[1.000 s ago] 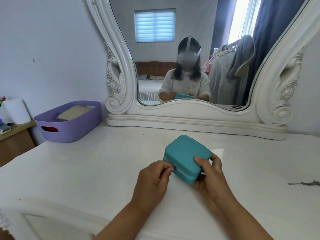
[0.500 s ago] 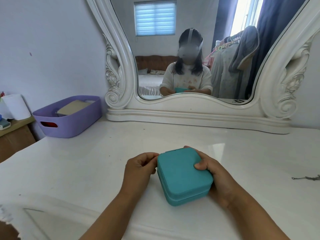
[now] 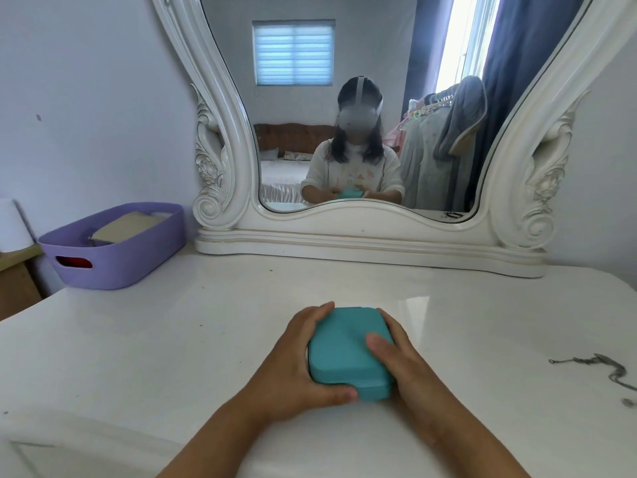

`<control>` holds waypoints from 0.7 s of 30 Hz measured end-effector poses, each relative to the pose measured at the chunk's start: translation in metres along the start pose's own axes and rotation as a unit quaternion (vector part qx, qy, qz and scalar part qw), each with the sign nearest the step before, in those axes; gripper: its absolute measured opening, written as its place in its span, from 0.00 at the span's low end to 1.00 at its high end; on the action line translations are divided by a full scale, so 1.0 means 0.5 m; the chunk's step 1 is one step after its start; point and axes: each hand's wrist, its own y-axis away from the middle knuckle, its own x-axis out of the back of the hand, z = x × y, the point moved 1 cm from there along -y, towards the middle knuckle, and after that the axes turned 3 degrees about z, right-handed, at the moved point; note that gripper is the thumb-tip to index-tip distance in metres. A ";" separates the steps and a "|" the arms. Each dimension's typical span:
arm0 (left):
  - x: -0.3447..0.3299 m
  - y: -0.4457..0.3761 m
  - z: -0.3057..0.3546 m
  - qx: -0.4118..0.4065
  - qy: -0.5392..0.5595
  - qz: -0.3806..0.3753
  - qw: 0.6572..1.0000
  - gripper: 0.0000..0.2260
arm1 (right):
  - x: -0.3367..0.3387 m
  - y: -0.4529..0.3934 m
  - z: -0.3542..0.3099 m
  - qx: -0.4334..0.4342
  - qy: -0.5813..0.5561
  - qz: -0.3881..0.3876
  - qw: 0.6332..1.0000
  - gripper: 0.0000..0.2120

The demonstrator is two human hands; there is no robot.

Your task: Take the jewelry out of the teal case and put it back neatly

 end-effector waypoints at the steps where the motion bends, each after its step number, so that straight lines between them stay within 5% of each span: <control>1: 0.004 -0.002 -0.004 0.001 0.007 -0.002 1.000 0.43 | 0.006 0.005 0.003 0.007 0.077 -0.012 0.997 0.47; 4: 0.015 -0.004 -0.009 0.007 0.026 -0.045 0.999 0.43 | 0.021 0.014 0.009 0.017 0.222 0.003 0.975 0.62; 15: 0.002 0.002 -0.032 -0.008 -0.034 -0.095 0.995 0.43 | 0.026 0.014 0.024 0.050 0.334 -0.004 0.941 0.59; 21: 0.030 0.006 -0.021 0.058 0.047 -0.140 0.987 0.49 | 0.034 0.030 -0.004 0.017 0.249 -0.037 0.968 0.60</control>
